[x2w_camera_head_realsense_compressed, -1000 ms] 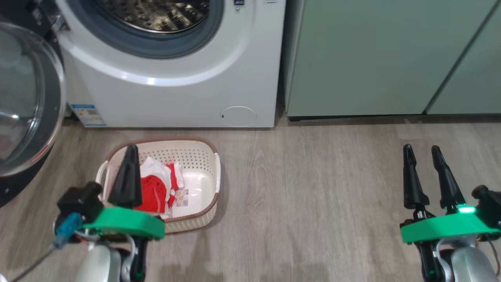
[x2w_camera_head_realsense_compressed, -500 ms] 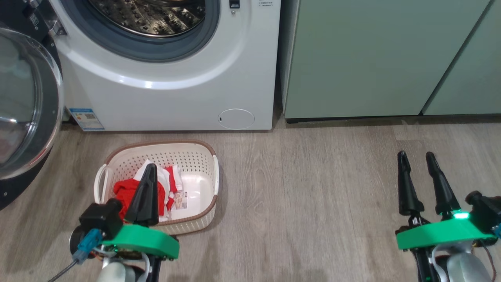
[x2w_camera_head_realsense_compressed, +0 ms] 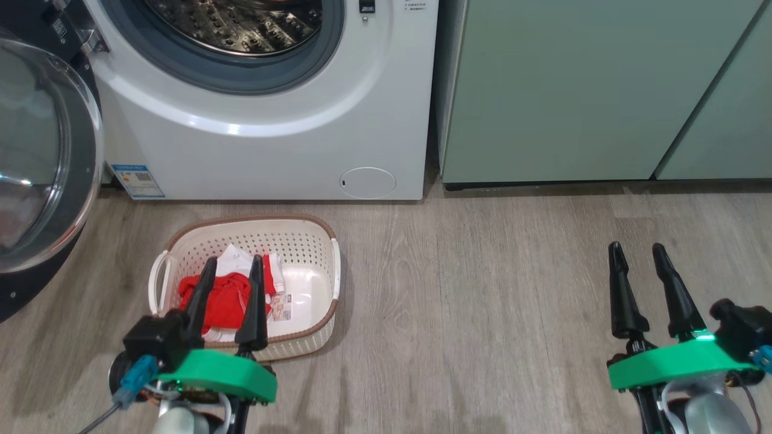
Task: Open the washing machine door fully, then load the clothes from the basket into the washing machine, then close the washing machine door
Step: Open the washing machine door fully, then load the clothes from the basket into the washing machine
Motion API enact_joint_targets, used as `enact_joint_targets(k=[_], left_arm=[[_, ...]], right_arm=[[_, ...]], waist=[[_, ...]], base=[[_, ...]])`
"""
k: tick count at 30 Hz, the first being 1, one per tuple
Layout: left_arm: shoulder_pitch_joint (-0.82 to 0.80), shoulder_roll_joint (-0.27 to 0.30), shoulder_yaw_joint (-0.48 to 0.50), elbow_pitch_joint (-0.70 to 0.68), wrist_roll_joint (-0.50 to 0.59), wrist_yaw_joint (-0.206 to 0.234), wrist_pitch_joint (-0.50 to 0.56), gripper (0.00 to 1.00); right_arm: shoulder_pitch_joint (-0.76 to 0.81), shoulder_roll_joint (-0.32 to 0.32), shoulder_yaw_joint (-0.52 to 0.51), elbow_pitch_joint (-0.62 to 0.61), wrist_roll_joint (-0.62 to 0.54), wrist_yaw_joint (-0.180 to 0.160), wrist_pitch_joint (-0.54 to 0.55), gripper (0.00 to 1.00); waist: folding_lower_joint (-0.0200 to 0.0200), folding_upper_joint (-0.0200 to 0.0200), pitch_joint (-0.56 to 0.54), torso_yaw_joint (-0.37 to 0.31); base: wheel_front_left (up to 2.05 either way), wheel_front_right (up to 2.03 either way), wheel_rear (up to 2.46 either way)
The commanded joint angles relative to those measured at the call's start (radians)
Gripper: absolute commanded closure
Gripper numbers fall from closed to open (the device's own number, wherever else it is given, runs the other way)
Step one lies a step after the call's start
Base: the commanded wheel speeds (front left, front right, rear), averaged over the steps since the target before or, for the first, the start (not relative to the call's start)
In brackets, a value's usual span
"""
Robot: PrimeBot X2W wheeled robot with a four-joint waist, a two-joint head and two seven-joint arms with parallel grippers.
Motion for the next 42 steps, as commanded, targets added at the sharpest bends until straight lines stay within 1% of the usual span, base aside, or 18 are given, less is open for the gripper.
enact_joint_targets(k=[1, 5, 8, 22, 33, 40, 42], left_arm=[[-0.018, 0.011, 0.025, -0.028, -0.004, -0.006, -0.005, 0.0], [-0.017, 0.011, 0.014, -0.016, 0.01, -0.015, -0.005, 0.0], [-0.017, 0.011, 0.008, -0.01, 0.003, -0.012, -0.005, 0.0], [-0.02, 0.011, -0.001, -0.011, 0.011, 0.001, -0.005, 0.0], [-0.023, 0.011, -0.01, -0.001, 0.011, 0.0, -0.005, 0.0], [-0.022, 0.011, -0.01, -0.005, 0.005, -0.008, -0.005, 0.0], [-0.021, 0.011, -0.009, -0.009, -0.004, -0.017, -0.005, 0.0]], right_arm=[[-0.023, -0.003, 0.016, -0.023, -0.026, 0.0, -0.009, 0.0], [-0.028, -0.003, 0.021, -0.014, -0.071, 0.0, -0.009, 0.0], [-0.029, -0.003, 0.026, -0.013, -0.094, 0.0, -0.009, 0.0], [-0.03, -0.003, 0.027, -0.004, -0.092, 0.0, -0.009, 0.0], [-0.032, -0.003, 0.031, 0.001, -0.085, 0.0, -0.009, 0.0], [-0.034, -0.003, 0.035, 0.002, -0.084, 0.0, -0.009, 0.0], [-0.034, -0.003, 0.037, 0.002, -0.083, 0.0, -0.009, 0.0]], waist=[[0.0001, -0.0001, 0.0, 0.0], [0.0001, -0.0001, 0.0, 0.0], [0.0001, -0.0001, 0.0, 0.001], [0.0001, -0.0001, -0.003, 0.008], [0.0001, -0.0001, -0.009, 0.015], [0.0001, -0.0001, -0.011, 0.018], [0.0001, -0.0001, -0.011, 0.018]], base=[[0.0, 0.0, 0.0], [0.0, 0.0, 0.0], [0.0, 0.0, 0.0], [0.0, 0.0, 0.0], [0.0, 0.0, 0.0], [0.0, 0.0, 0.0], [0.0, 0.0, 0.0]])
